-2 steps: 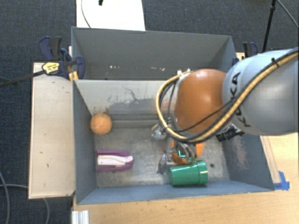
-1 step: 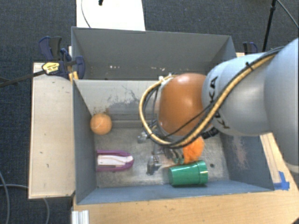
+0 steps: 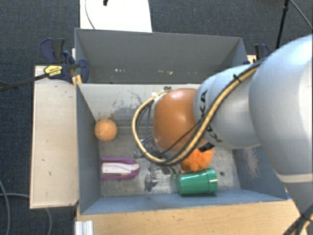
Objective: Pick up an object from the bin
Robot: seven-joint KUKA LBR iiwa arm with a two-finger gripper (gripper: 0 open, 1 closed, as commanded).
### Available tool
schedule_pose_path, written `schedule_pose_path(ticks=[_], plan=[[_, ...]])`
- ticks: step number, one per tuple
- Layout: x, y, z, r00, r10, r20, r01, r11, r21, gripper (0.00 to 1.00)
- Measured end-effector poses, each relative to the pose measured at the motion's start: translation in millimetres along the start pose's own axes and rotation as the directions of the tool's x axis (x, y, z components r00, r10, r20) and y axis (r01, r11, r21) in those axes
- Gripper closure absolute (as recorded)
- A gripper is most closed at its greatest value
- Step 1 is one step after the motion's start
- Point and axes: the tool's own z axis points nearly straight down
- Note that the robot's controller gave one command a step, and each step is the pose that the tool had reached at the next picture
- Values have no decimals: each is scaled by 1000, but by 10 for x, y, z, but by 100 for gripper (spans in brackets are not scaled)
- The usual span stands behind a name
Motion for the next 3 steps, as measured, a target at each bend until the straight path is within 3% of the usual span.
schedule_pose_path(ticks=[1, 2, 3], plan=[[-103, 180, 81, 969, 246, 4, -246, 969, 0, 0], [-58, 402, 284, 988, 153, 8, -153, 988, -2, 100], [-58, 403, 284, 988, 154, 8, -154, 988, -2, 100]])
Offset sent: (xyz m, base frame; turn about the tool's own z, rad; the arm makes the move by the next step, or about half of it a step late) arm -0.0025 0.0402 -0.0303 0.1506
